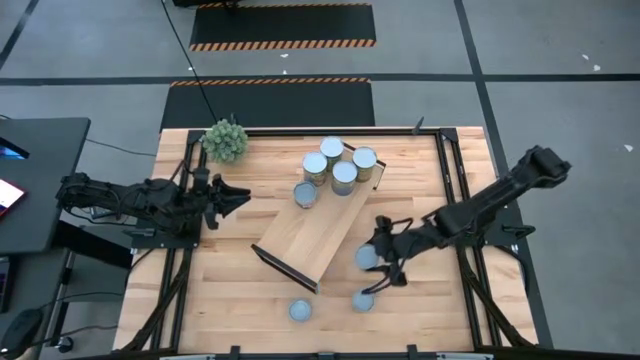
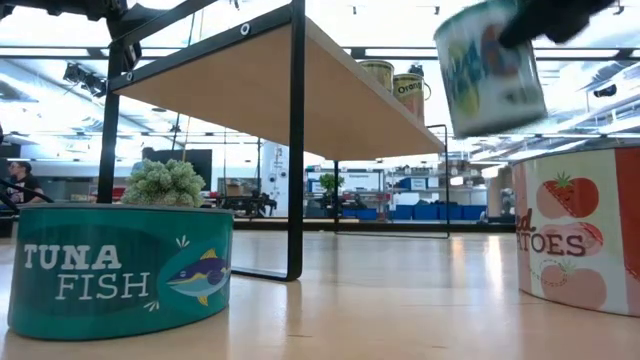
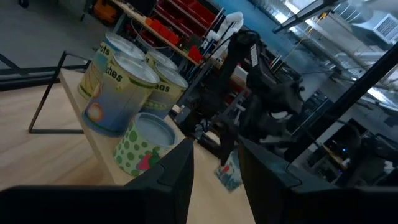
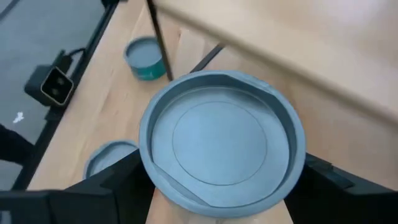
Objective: Pick and place cans onto a shelf
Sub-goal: Put the canned mixed vegetables on the shelf
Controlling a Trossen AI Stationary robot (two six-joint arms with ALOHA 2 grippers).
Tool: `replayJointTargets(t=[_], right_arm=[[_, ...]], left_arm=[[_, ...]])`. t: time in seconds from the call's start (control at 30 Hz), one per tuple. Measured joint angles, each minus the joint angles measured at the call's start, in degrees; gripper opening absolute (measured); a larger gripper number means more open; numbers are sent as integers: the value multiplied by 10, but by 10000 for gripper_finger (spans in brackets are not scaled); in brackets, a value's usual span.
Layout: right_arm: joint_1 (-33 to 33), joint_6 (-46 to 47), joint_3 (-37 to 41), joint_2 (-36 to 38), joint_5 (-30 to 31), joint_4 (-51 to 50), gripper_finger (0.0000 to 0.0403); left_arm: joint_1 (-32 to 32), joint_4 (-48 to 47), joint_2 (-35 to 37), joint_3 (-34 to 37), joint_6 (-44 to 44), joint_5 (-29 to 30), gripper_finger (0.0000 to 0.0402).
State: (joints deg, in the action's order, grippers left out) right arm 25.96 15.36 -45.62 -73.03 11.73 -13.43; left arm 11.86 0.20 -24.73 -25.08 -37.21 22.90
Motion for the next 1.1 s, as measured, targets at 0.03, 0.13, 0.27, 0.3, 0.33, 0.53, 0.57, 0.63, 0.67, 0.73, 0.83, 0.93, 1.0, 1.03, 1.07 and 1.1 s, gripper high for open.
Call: replayJointTargets(t=[0.03, 0.13, 0.27, 0.3, 0.33, 0.53, 0.57, 0.63, 0.67, 0.73, 0.83, 0.93, 1.0, 1.03, 1.07, 1.1], right_arm=[[-6, -6, -5, 14, 0, -14, 293], [-28, -16, -23, 45, 0, -24, 294], [-70, -48, -47, 62, 0, -24, 292], [-82, -59, -52, 62, 1, -17, 292], [-95, -70, -55, 60, -1, -5, 292], [-167, -96, -56, 38, -41, 80, 293], [-174, -99, -56, 33, -42, 87, 293], [-185, -107, -56, 19, -43, 85, 293], [-188, -111, -56, 12, -43, 84, 294], [-190, -117, -56, -2, -44, 89, 298], [-190, -125, -56, -26, -43, 90, 300], [-191, -120, -56, -36, -34, 100, 300], [-191, -115, -56, -37, -32, 103, 301], [-191, -115, -56, -37, -31, 102, 304], [-191, -112, -56, -37, -30, 101, 309], [-191, -109, -56, -37, -30, 99, 314]], left_arm=[[0, 4, 0, 0, 1, 2, 133], [0, 29, -7, -1, 3, 9, 133], [-1, 75, -23, -1, 17, 17, 133], [-1, 86, -29, -1, 21, 17, 133], [-1, 90, -34, -1, 26, 17, 133], [-1, 102, -65, -1, 16, 17, 133], [-1, 103, -67, -1, 14, 17, 133], [-1, 120, -77, -1, 10, 15, 133], [-1, 132, -80, -1, 10, 14, 133], [0, 149, -85, -1, 10, 13, 133], [0, 169, -91, -1, 15, 12, 133], [0, 178, -94, -1, 17, 9, 133], [0, 180, -94, -1, 17, 1, 133], [0, 181, -95, -1, 17, -4, 133], [0, 184, -94, -1, 17, -6, 133], [0, 186, -94, -1, 17, -7, 133]])
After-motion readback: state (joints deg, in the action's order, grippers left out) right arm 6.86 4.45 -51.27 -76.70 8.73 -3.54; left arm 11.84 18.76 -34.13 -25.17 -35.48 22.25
